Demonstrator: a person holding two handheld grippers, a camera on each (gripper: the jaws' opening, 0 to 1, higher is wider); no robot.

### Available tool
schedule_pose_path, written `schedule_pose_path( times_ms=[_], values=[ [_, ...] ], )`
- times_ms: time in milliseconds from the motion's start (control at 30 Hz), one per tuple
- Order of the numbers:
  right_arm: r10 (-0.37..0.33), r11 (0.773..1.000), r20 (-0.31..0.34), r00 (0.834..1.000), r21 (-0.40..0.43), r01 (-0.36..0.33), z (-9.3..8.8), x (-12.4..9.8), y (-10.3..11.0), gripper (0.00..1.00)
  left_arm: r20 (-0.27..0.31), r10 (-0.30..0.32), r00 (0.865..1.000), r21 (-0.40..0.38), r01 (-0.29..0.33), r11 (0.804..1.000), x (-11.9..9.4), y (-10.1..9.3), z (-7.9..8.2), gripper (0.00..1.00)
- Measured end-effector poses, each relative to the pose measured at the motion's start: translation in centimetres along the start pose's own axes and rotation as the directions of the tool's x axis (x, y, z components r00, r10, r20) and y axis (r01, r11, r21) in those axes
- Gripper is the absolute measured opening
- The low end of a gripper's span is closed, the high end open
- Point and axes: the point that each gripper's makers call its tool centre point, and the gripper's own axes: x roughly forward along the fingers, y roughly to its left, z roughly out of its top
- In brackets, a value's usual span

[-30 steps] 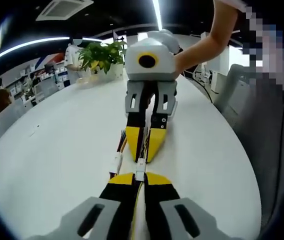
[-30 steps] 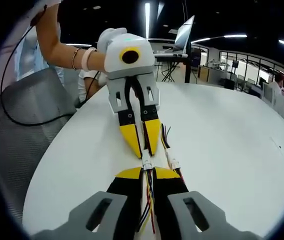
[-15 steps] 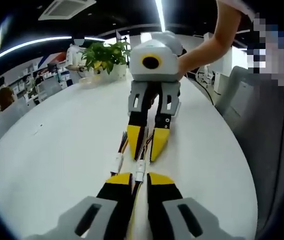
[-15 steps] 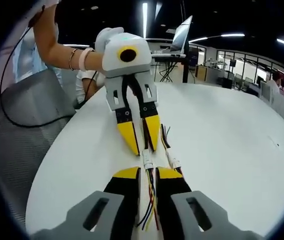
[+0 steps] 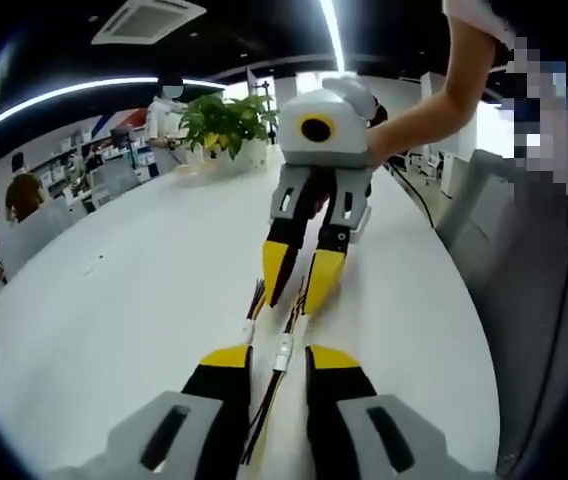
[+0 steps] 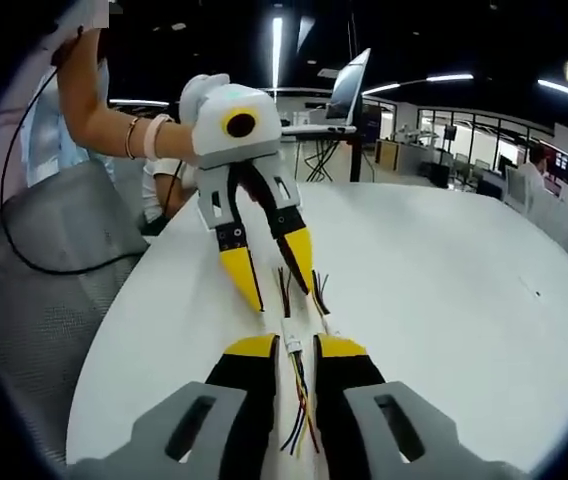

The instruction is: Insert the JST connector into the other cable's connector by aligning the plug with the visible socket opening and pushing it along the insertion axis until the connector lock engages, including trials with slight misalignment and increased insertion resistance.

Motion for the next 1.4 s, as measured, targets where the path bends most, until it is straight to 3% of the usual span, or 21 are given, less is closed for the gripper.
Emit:
schedule_pose_path(
  times_ms=[400, 933, 1400],
  values=[
    [-0.043, 0.999, 0.027, 0.999, 0.009, 0.043, 1.4, -1.3, 0.4, 0.15, 0.012, 0.050, 0.999, -0.010, -0.050, 0.999, -1.4, 0.4, 0.9, 0.22],
    [-0.106, 0.994, 0.030, 0.994, 0.039, 0.105, 1.8, -2.8, 1.6, 0.22, -0.024, 0.101, 0.995, -0.017, -0.101, 0.995, -2.5, 0.2, 0.4, 0.32],
    [-0.177, 0.980, 0.032, 0.984, 0.102, 0.173, 2.3, -3.8, 2.6, 0.39, 0.007, 0.155, 0.988, -0.091, -0.154, 0.984, -3.8, -0.3, 0.7, 0.50]
  ],
)
